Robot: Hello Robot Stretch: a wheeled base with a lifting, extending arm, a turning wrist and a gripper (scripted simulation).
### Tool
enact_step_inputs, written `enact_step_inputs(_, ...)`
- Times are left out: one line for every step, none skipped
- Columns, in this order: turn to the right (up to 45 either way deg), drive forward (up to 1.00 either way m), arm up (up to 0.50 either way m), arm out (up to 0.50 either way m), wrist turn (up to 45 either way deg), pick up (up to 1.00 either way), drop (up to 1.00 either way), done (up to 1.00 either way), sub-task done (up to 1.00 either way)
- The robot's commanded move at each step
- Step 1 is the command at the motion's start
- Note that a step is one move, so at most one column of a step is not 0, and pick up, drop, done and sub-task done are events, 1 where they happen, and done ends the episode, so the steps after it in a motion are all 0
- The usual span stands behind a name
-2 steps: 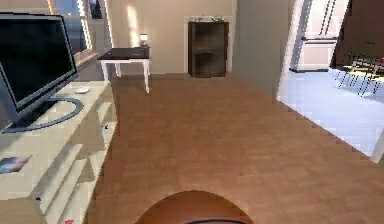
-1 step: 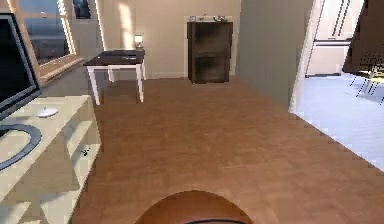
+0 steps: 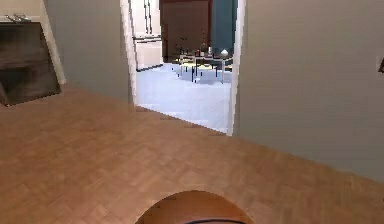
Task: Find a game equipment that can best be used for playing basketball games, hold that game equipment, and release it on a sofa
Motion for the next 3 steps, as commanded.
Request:
enact_step_inputs(39.0,0.00,0.00,0.00,0.0,0.00,0.00,0.00,0.00)
enact_step_inputs(0.0,1.00,0.00,0.00,0.0,0.00,0.00,0.00,0.00)
enact_step_inputs(6.0,0.00,0.00,0.00,0.0,0.00,0.00,0.00,0.00)
